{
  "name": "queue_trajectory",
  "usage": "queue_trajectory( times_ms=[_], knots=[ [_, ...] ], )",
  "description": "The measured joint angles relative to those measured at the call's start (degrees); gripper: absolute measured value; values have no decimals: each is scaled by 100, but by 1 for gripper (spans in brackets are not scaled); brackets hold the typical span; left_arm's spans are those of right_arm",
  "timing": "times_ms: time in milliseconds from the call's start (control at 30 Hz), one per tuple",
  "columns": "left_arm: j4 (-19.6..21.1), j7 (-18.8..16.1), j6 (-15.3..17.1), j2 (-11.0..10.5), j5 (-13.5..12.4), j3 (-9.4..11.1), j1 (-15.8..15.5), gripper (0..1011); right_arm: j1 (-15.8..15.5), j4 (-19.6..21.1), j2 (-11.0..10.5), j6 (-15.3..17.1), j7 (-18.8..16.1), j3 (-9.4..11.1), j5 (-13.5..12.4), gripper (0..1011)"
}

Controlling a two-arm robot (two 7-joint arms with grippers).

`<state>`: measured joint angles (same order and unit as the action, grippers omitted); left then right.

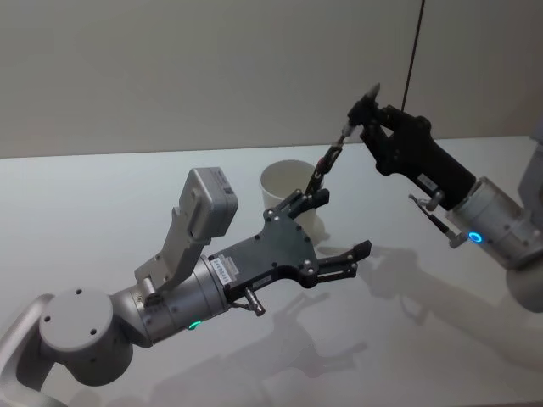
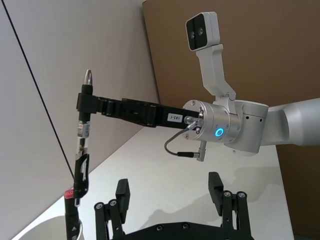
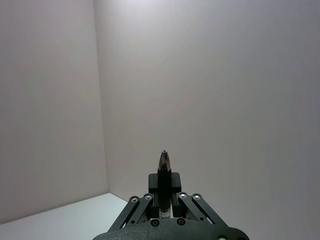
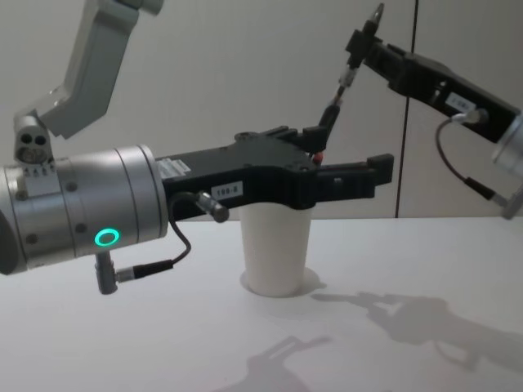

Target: Place the pen into the pen holder.

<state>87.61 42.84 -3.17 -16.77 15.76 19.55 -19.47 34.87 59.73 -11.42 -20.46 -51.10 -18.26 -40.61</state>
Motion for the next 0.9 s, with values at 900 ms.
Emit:
queue_trajectory(
  times_ms=[900],
  knots=[
    [0, 0, 0, 0, 0, 0, 0, 1003, 107, 32, 53, -275, 603, -87, 751, 123]
  ],
)
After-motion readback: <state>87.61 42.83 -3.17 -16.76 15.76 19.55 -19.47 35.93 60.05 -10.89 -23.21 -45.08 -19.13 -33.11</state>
